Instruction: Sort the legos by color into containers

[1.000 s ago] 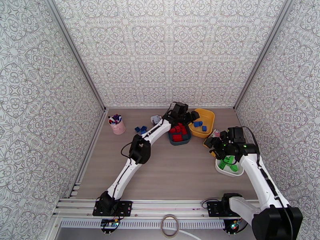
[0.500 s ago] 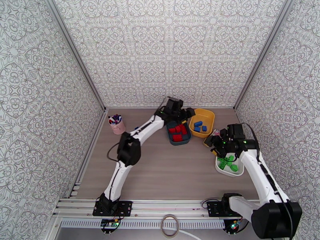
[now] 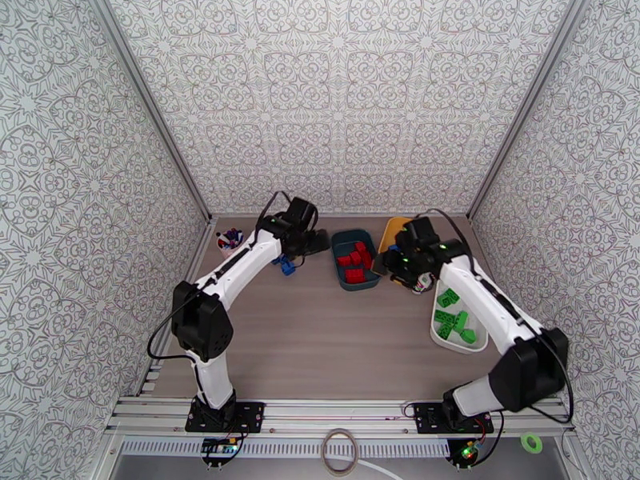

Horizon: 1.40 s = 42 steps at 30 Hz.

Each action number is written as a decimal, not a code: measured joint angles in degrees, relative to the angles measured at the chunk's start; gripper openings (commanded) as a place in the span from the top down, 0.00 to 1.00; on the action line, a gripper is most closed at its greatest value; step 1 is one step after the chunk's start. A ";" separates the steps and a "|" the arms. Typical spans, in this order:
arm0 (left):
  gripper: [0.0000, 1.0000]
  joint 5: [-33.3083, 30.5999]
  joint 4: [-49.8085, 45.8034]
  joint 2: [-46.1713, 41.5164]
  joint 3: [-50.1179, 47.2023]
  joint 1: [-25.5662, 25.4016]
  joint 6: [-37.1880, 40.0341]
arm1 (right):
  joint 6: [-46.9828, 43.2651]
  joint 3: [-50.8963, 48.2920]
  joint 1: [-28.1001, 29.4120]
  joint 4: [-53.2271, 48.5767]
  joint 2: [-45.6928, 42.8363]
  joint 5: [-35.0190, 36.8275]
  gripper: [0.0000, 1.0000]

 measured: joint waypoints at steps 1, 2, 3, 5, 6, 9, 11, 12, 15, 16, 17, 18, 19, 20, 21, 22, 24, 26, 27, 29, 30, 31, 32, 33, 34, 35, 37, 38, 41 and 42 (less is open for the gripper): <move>0.11 -0.46 -0.46 0.00 -1.14 0.59 -0.33 | -0.39 1.53 1.03 -0.33 1.40 0.44 0.35; 0.10 -0.92 -1.05 0.00 -2.34 1.42 -0.57 | -0.85 3.58 2.25 -1.07 3.15 1.03 0.35; 0.10 -1.33 -1.53 0.00 -3.23 2.21 -0.83 | -1.31 5.35 3.32 -1.68 4.70 1.51 0.35; 0.10 -1.84 -2.03 0.00 -4.24 3.52 -0.94 | -2.36 8.83 5.25 -2.93 7.69 2.27 0.34; 0.10 -1.95 -2.08 0.00 -4.61 4.13 -0.96 | -2.84 10.54 6.19 -3.54 9.18 2.82 0.34; 0.09 -1.90 -2.27 0.07 -4.94 5.92 -0.94 | -4.28 14.82 8.61 -5.16 13.11 3.93 0.32; 0.08 -1.86 -2.23 0.44 -4.94 6.91 -0.94 | -4.85 16.68 9.77 -5.97 15.08 4.52 0.31; 0.08 -1.84 -2.21 0.98 -4.90 7.43 -0.92 | -5.18 17.35 10.21 -6.23 15.89 4.70 0.30; 0.08 -1.64 -2.27 4.07 -4.02 8.72 -0.87 | -5.60 19.26 10.99 -7.28 18.03 4.92 0.28; 0.08 -1.55 -2.27 5.46 -3.34 9.07 -0.87 | -5.77 19.93 11.10 -7.58 18.64 5.03 0.28; 0.08 -1.31 -2.21 6.86 -2.69 9.40 -0.85 | -5.81 20.63 11.13 -7.82 19.30 5.05 0.27; 0.08 -1.09 -2.27 8.44 -1.95 9.73 -0.81 | -5.99 21.27 11.13 -7.96 19.91 5.07 0.27; 0.09 -0.76 -2.29 9.66 -1.29 9.94 -0.70 | -6.19 21.88 11.13 -8.13 20.48 5.07 0.26; 0.09 -0.48 -2.29 10.99 -0.44 10.19 -0.68 | -6.34 22.58 11.13 -8.48 21.07 5.09 0.26; 0.09 -0.17 -2.40 12.37 0.52 10.36 -0.66 | -6.40 23.23 11.13 -8.76 21.59 5.09 0.26; 0.10 -0.04 -2.49 13.55 1.44 10.47 -0.66 | -6.56 24.00 11.13 -9.11 22.12 5.11 0.26; 0.11 0.39 -2.51 15.74 3.23 10.64 -0.63 | -6.78 25.46 11.13 -9.51 23.19 5.11 0.26; 0.13 0.94 -2.73 17.44 4.87 10.78 -0.61 | -6.82 26.67 11.13 -9.84 24.13 5.11 0.26; 0.14 1.20 -2.82 18.29 5.75 10.86 -0.55 | -6.82 27.17 11.13 -10.10 24.52 5.11 0.26; 0.16 1.40 -2.99 19.80 7.13 11.04 -0.46 | -6.82 28.04 11.13 -10.56 25.05 5.11 0.26; 0.17 1.46 -3.02 20.59 7.74 11.21 -0.46 | -6.82 28.35 11.13 -10.69 25.22 5.11 0.26; 0.18 1.62 -3.13 21.24 8.17 11.41 -0.48 | -6.82 28.59 11.13 -10.86 25.31 5.11 0.26; 0.19 1.75 -3.21 22.08 8.81 11.67 -0.48 | -6.82 28.76 11.13 -10.93 25.40 5.11 0.26; 0.20 1.88 -3.34 22.82 9.35 11.96 -0.46 | -6.80 28.92 11.13 -10.97 25.44 5.11 0.26; 0.21 2.10 -3.58 23.50 9.90 12.24 -0.46 | -6.80 29.03 11.13 -10.97 25.53 5.11 0.26; 0.23 2.29 -3.82 24.15 10.38 12.55 -0.44 | -6.80 29.07 11.13 -10.99 25.57 5.11 0.26; 0.27 2.62 -4.68 25.24 11.65 12.96 -0.28 | -6.80 29.07 11.13 -11.13 25.70 5.11 0.26; 0.29 2.71 -4.94 25.75 12.17 13.07 -0.22 | -6.80 29.07 11.13 -11.15 25.79 5.11 0.26; 0.35 2.84 -5.53 26.36 12.90 13.14 0.55 | -6.80 29.07 11.13 -11.43 25.99 5.11 0.27; 0.38 2.86 -5.73 26.36 12.92 13.11 0.68 | -6.80 29.07 11.13 -11.50 26.03 5.11 0.27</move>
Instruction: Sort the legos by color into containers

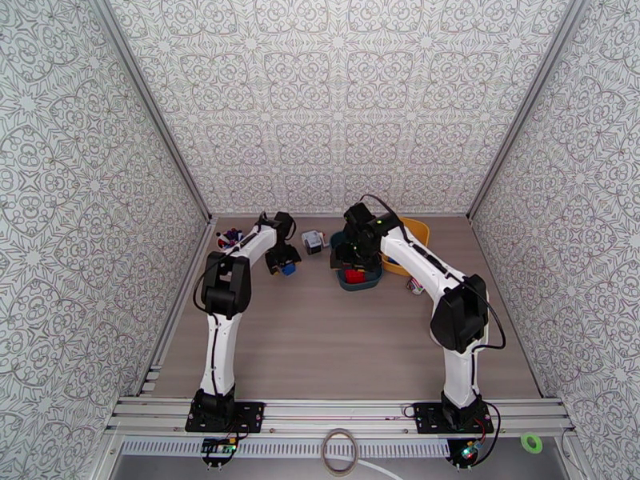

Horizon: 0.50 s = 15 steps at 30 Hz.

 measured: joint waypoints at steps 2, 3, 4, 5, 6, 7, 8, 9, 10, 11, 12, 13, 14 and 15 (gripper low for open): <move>0.45 0.02 -0.22 0.00 0.00 -0.20 0.04 | 0.02 0.00 0.00 -0.04 0.00 0.00 0.28; 0.50 0.00 -0.24 0.00 0.00 -0.33 0.22 | 0.02 0.00 0.00 -0.04 0.00 0.00 0.28; 0.53 0.02 -0.24 0.00 0.00 -0.37 0.11 | 0.02 0.00 0.00 -0.04 0.00 0.00 0.28; 0.56 0.00 -0.22 -0.02 0.00 -0.50 0.15 | 0.04 0.00 0.00 -0.04 0.00 0.00 0.28; 0.58 0.02 -0.17 -0.15 -0.07 -0.55 0.24 | 0.07 0.00 0.00 -0.04 0.00 0.00 0.29; 0.60 0.00 0.02 -0.42 -0.39 -0.66 0.26 | 0.09 0.00 0.00 -0.02 0.00 0.02 0.29; 0.62 0.02 0.20 -0.85 -1.09 -0.79 0.33 | 0.17 -0.02 0.00 0.00 0.00 0.04 0.29; 0.63 0.02 0.28 -1.33 -1.86 -0.94 0.33 | 0.20 -0.15 0.00 0.07 -0.07 0.11 0.29; 0.64 0.04 0.39 -1.90 -2.73 -1.09 0.31 | 0.22 -0.48 -0.02 0.24 -0.24 0.13 0.29; 0.65 0.07 0.57 -2.80 -3.89 -1.36 0.28 | 0.22 -1.14 -0.07 0.28 -0.61 0.17 0.29; 0.65 0.11 0.74 -3.80 -5.09 -1.60 0.26 | 0.24 -1.92 -0.17 0.33 -1.16 0.17 0.29; 0.66 0.31 0.72 -4.68 -5.95 -1.81 0.20 | 0.24 -2.54 -0.28 0.39 -1.66 0.20 0.29; 0.66 0.61 0.92 -5.90 -6.86 -2.21 0.15 | 0.26 -3.37 -0.50 0.59 -2.43 0.20 0.29; 0.66 1.25 1.22 -7.26 -7.54 -2.62 0.15 | 0.33 -4.37 -0.90 0.74 -3.41 0.17 0.29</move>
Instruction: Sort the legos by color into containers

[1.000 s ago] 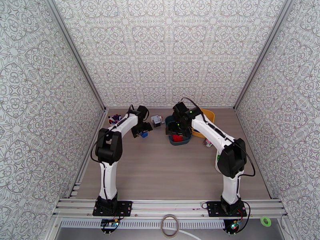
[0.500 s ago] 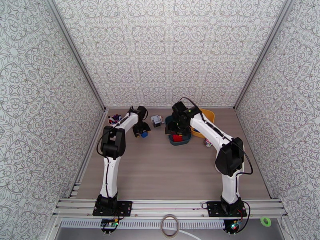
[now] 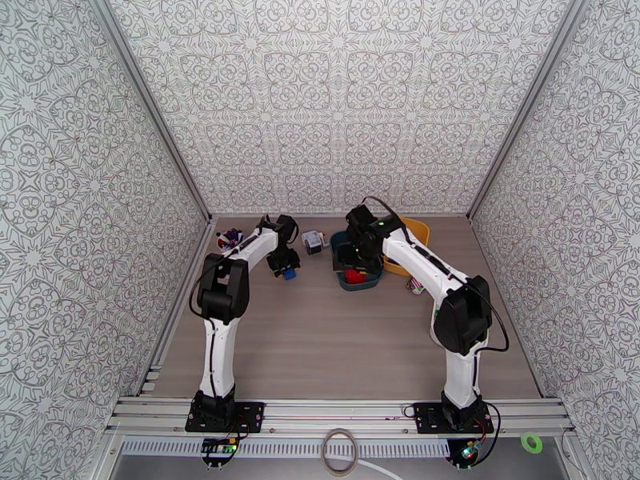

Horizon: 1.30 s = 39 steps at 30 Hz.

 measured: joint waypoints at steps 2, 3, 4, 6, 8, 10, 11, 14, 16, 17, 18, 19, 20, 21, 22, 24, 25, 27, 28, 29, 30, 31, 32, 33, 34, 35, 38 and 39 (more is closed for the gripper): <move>0.66 1.46 1.05 -2.80 -0.96 -0.98 0.00 | 0.31 -2.14 -1.18 0.37 -2.25 -0.07 0.29; 0.66 2.69 1.84 -4.39 -1.18 -1.62 0.00 | 0.33 -3.17 -1.99 0.42 -3.52 -0.13 0.29; 0.66 3.96 2.82 -5.75 -1.33 -2.16 0.00 | 0.35 -4.09 -2.80 0.70 -4.63 -0.35 0.29; 0.66 7.45 5.14 -8.33 -1.40 -3.34 -0.02 | 0.55 -6.60 -5.09 1.75 -7.39 -1.14 0.29; 0.65 11.80 8.26 -10.14 -1.40 -4.46 -0.26 | 0.98 -8.96 -7.39 2.80 -9.77 -2.27 0.29; 0.65 16.46 12.13 -10.86 -1.38 -5.62 -1.03 | 1.27 -10.64 -9.40 3.30 -11.61 -2.82 0.29; 0.65 19.06 14.51 -10.86 -1.38 -6.36 -1.75 | 1.36 -11.13 -10.32 3.32 -12.37 -2.86 0.29; 0.65 25.38 20.90 -9.84 -1.38 -8.90 -4.59 | 1.38 -11.58 -11.65 3.45 -13.88 -2.95 0.29; 0.65 28.70 25.07 -8.35 -1.05 -10.84 -6.80 | 1.40 -12.55 -12.37 3.56 -15.19 -3.39 0.29; 0.65 30.18 27.15 -7.15 -0.52 -11.91 -8.11 | 1.46 -13.33 -12.96 3.69 -16.13 -3.58 0.29; 0.65 31.34 29.03 -5.90 0.17 -12.83 -9.42 | 1.77 -14.38 -13.75 3.91 -17.22 -3.74 0.29; 0.65 32.33 30.88 -4.44 1.09 -13.73 -10.80 | 1.95 -15.32 -14.53 4.00 -18.16 -3.87 0.29; 0.65 33.16 32.79 -2.86 2.10 -14.58 -12.20 | 2.23 -16.52 -15.63 4.07 -19.41 -4.02 0.29; 0.65 33.77 34.25 -1.16 3.32 -15.39 -13.55 | 2.54 -17.86 -16.85 4.37 -20.83 -4.20 0.29; 0.65 34.32 35.65 0.61 4.76 -16.09 -14.86 | 2.78 -19.17 -18.05 4.48 -22.21 -4.33 0.29; 0.65 34.91 38.95 4.55 8.02 -17.31 -17.73 | 3.19 -21.73 -20.48 4.63 -25.18 -4.52 0.29; 0.64 35.06 40.37 6.29 9.44 -17.79 -19.08 | 3.34 -22.71 -21.33 4.66 -26.32 -4.63 0.29; 0.61 35.08 43.23 10.05 12.94 -18.60 -22.36 | 3.56 -25.05 -22.97 4.63 -29.05 -4.90 0.29; 0.59 35.04 44.61 11.98 15.04 -18.97 -24.00 | 3.72 -26.12 -23.58 4.66 -30.23 -5.05 0.29; 0.53 34.97 46.01 13.94 17.33 -19.34 -25.68 | 3.85 -27.12 -24.04 4.66 -31.30 -5.14 0.29; 0.44 34.77 47.32 16.26 20.20 -19.69 -27.39 | 4.02 -28.26 -24.46 4.66 -32.41 -5.22 0.29; 0.35 34.62 48.22 18.40 23.15 -19.98 -28.92 | 4.26 -29.03 -24.68 4.63 -33.14 -5.25 0.29; 0.21 34.51 48.98 21.22 27.41 -20.31 -30.42 | 4.42 -29.90 -24.83 4.63 -33.94 -5.25 0.29; 0.04 34.27 49.66 23.74 31.34 -20.65 -32.02 | 4.50 -30.56 -24.94 4.63 -34.53 -5.25 0.29; 0.01 34.12 49.96 26.01 35.06 -21.00 -33.44 | 4.68 -31.06 -24.94 4.63 -34.97 -5.27 0.29; 0.01 33.92 50.53 27.85 37.92 -21.35 -34.84 | 4.85 -31.50 -24.94 4.61 -35.36 -5.27 0.29; 0.01 33.48 52.06 29.31 39.85 -22.08 -37.73 | 4.90 -31.78 -24.94 4.59 -36.00 -5.25 0.29; 0.01 33.44 52.26 29.31 39.82 -22.21 -37.90 | 4.87 -31.78 -24.96 4.59 -36.17 -5.25 0.28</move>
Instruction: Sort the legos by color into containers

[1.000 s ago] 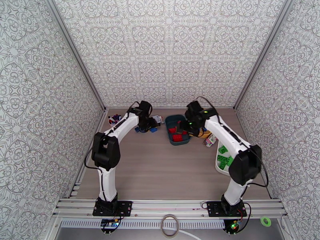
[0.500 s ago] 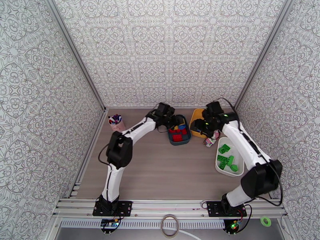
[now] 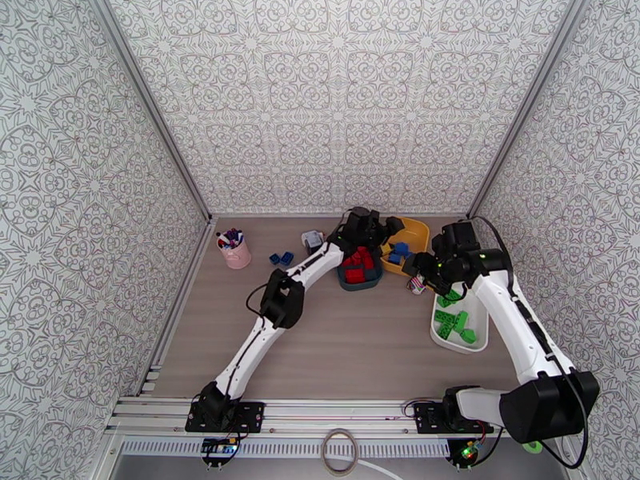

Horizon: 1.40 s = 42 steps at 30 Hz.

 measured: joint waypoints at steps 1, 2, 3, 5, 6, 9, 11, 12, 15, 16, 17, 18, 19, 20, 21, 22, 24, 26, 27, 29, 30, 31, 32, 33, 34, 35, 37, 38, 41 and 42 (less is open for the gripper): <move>0.01 -0.09 0.33 -0.02 -0.04 -0.07 -0.04 | 0.00 0.00 -0.04 -0.04 -0.24 0.02 0.28; 0.01 -0.20 0.55 -0.31 -0.46 -0.04 0.11 | -0.02 0.00 -0.04 -0.04 -0.48 0.02 0.27; 0.01 -0.26 0.61 -0.87 -1.38 0.07 0.26 | -0.02 0.00 -0.09 -0.09 -0.66 0.02 0.27; 0.01 -0.39 0.35 -2.78 -4.28 0.46 1.14 | -0.04 0.00 -0.09 -0.22 -1.01 0.02 0.26; 0.01 -0.52 -0.13 -4.09 -5.90 0.68 1.97 | -0.04 0.00 -0.09 -0.20 -1.05 0.02 0.26; 0.01 -1.73 -2.97 -9.55 -11.56 1.51 5.95 | -0.07 0.00 -0.09 -0.17 -1.03 0.00 0.27; 0.01 -2.97 -5.60 -14.58 -15.80 2.16 9.31 | -0.07 0.02 -0.09 -0.15 -0.96 -0.07 0.28; 0.01 -3.80 -7.28 -17.81 -18.21 2.54 11.23 | -0.09 0.02 -0.09 -0.09 -0.81 -0.20 0.28; 0.01 -6.82 -11.45 -26.93 -24.63 3.78 16.59 | -0.02 0.09 -0.07 0.48 0.31 -1.20 0.30; 0.01 -7.80 -13.09 -29.38 -26.05 4.26 18.21 | -0.04 0.13 0.02 0.70 0.79 -1.40 0.30; 0.01 -9.38 -15.08 -32.02 -27.34 4.83 20.15 | -0.02 0.20 0.15 0.98 1.38 -1.53 0.30; 0.01 -11.10 -17.46 -34.62 -28.39 5.51 22.18 | -0.02 0.33 0.42 1.31 2.05 -1.55 0.30; 0.01 -12.96 -19.80 -36.65 -29.20 6.14 24.09 | -0.02 0.44 0.74 1.57 2.60 -1.57 0.30; 0.01 -15.21 -22.43 -38.71 -29.86 6.86 26.10 | 0.00 0.55 1.27 1.99 3.21 -1.60 0.30; 0.01 -17.20 -24.50 -40.19 -30.47 7.48 27.54 | 0.00 0.79 1.95 2.21 3.85 -1.66 0.30; 0.01 -19.28 -27.04 -41.75 -31.21 8.22 29.09 | 0.00 1.20 2.71 2.29 4.55 -1.68 0.30; 0.02 -23.71 -32.33 -44.44 -33.00 9.84 31.89 | 0.02 2.36 4.46 2.73 6.19 -1.70 0.30; 0.02 -27.80 -36.83 -46.42 -35.34 11.63 34.01 | 0.02 3.96 6.47 3.26 8.24 -1.68 0.32; 0.03 -29.31 -38.47 -47.19 -36.59 12.37 34.82 | 0.04 4.68 7.28 3.34 9.18 -1.66 0.32; 0.05 -32.61 -42.18 -48.70 -40.04 14.32 36.46 | 0.15 7.08 9.31 3.39 11.85 -1.62 0.33; 0.06 -33.90 -43.47 -49.31 -41.68 15.23 36.96 | 0.20 8.15 10.23 3.48 13.09 -1.60 0.34; 0.08 -35.06 -44.89 -49.88 -43.36 16.28 37.59 | 0.22 9.42 11.32 3.48 14.51 -1.46 0.35; 0.10 -35.89 -45.92 -50.34 -44.94 17.33 38.16 | 0.22 10.54 12.28 3.50 15.74 -1.44 0.35; 0.13 -36.46 -46.64 -50.69 -46.10 18.14 38.47 | 0.39 11.63 13.27 3.50 16.94 -1.42 0.36; 0.15 -36.81 -47.39 -51.06 -47.43 19.21 39.36 | 0.46 12.70 14.25 3.50 18.10 -1.40 0.36; 0.17 -37.05 -47.91 -51.28 -48.48 20.17 40.13 | 0.48 13.75 15.28 3.50 19.23 -1.29 0.37; 0.20 -37.31 -48.52 -51.32 -49.53 21.90 42.29 | 0.66 15.58 17.22 3.52 21.33 -1.27 0.38; 0.22 -37.29 -48.81 -51.15 -49.64 22.64 43.50 | 0.70 16.39 18.14 3.50 22.34 -1.29 0.39; 0.26 -37.09 -49.44 -49.59 -48.35 24.06 48.35 | 0.96 18.69 20.46 3.48 25.09 -1.29 0.42; 0.27 -36.83 -49.66 -48.57 -47.34 24.24 49.88 | 0.94 19.26 21.03 3.48 25.81 -1.29 0.43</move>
